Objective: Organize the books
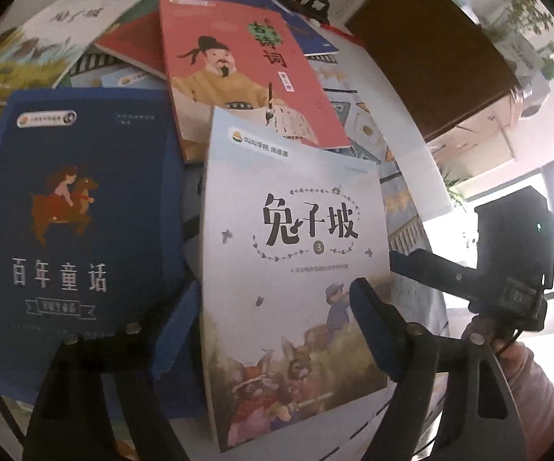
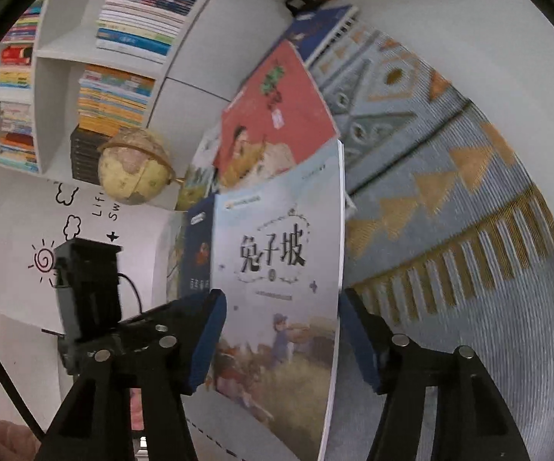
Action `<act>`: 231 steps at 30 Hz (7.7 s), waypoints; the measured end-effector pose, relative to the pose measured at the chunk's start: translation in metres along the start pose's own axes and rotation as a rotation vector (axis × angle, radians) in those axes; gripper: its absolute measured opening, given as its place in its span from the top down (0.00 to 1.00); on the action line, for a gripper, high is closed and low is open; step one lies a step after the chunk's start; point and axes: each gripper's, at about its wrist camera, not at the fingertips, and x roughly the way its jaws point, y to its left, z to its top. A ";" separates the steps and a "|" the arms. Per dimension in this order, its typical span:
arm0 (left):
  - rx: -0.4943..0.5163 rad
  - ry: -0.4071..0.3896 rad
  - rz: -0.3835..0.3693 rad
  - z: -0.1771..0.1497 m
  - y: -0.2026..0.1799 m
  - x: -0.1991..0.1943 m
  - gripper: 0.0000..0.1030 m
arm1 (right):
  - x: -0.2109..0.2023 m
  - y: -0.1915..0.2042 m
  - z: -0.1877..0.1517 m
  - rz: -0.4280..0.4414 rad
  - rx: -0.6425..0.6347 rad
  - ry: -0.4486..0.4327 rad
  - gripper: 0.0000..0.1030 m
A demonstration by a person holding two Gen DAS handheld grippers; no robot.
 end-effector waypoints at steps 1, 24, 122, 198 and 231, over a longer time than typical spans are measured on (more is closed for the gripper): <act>0.014 0.000 0.010 -0.001 -0.003 -0.002 0.28 | 0.000 0.001 -0.001 0.010 0.002 -0.004 0.42; -0.057 -0.082 0.072 -0.023 0.020 -0.020 0.77 | 0.029 0.002 -0.005 -0.030 0.017 0.034 0.92; -0.534 -0.114 0.393 -0.196 0.329 -0.206 0.75 | 0.363 0.285 -0.171 -0.160 -0.207 0.522 0.94; -0.192 -0.163 0.429 -0.070 0.236 -0.183 0.66 | 0.193 0.248 -0.076 -0.219 -0.278 0.105 0.73; -0.156 -0.031 0.155 -0.006 0.155 -0.066 0.49 | 0.142 0.108 -0.011 -0.153 -0.060 0.073 0.50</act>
